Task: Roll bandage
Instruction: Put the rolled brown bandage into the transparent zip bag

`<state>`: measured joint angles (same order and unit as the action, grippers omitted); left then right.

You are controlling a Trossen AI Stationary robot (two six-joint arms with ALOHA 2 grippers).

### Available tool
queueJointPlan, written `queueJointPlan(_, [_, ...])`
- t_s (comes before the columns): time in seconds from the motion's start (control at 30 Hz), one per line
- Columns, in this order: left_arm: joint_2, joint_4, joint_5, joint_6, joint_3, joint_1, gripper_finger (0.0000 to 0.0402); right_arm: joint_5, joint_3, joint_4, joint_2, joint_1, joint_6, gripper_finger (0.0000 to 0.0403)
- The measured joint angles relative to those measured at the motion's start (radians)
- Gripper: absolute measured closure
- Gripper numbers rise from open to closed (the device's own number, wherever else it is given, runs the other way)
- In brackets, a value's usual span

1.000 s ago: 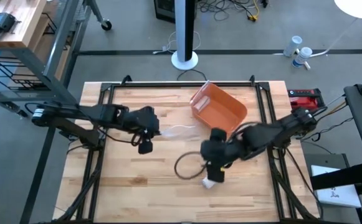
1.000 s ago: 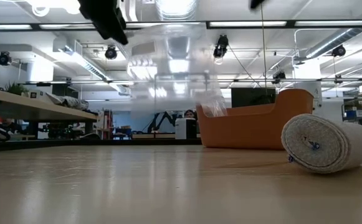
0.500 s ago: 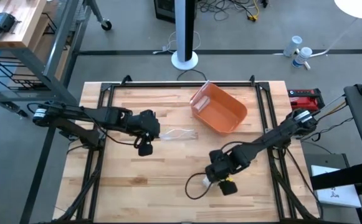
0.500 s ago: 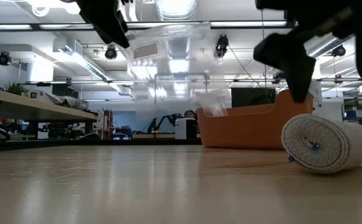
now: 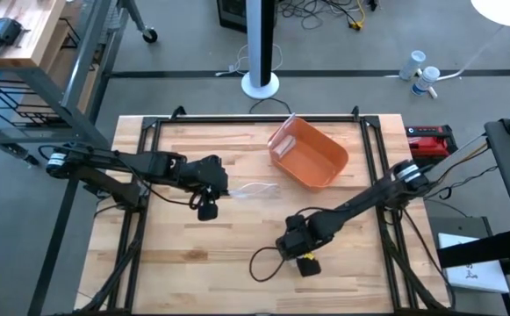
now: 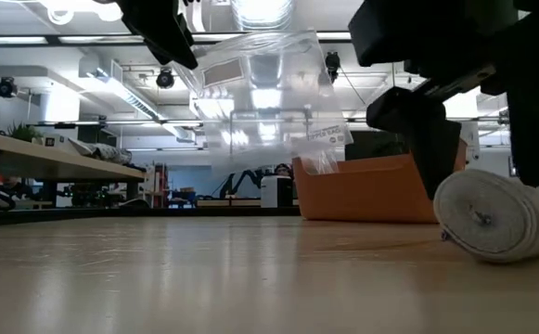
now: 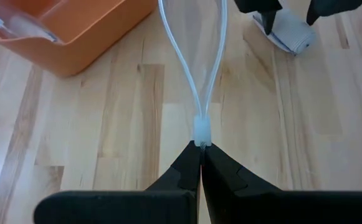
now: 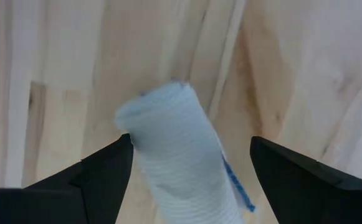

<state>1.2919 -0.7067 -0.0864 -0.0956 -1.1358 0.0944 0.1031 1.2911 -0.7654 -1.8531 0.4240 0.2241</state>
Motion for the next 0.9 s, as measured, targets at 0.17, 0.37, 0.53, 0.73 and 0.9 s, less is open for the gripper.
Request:
queueJointPlan(0.17, [0.0, -0.001, 0.0, 0.0, 0.0, 0.0, 0.0401, 0.07, -0.012, 0.022, -0.033, -0.01, -0.035, 0.0089])
queueJointPlan(0.37, [0.0, -0.005, -0.001, -0.001, 0.0, 0.015, 0.0401, 0.192, -0.014, 0.066, -0.097, -0.022, -0.08, 0.0098])
queueJointPlan(0.53, [0.0, -0.007, -0.01, -0.026, 0.0, 0.019, 0.0401, 0.23, 0.013, 0.06, -0.119, -0.02, -0.088, 0.0126])
queueJointPlan(0.73, [0.0, -0.004, -0.03, -0.024, 0.0, 0.019, 0.0401, 0.218, 0.062, -0.017, -0.122, -0.01, -0.089, 0.0205])
queueJointPlan(0.9, [0.0, -0.015, -0.036, -0.023, 0.0, 0.019, 0.0401, 0.2, 0.227, -0.19, -0.087, -0.023, -0.111, 0.0273])
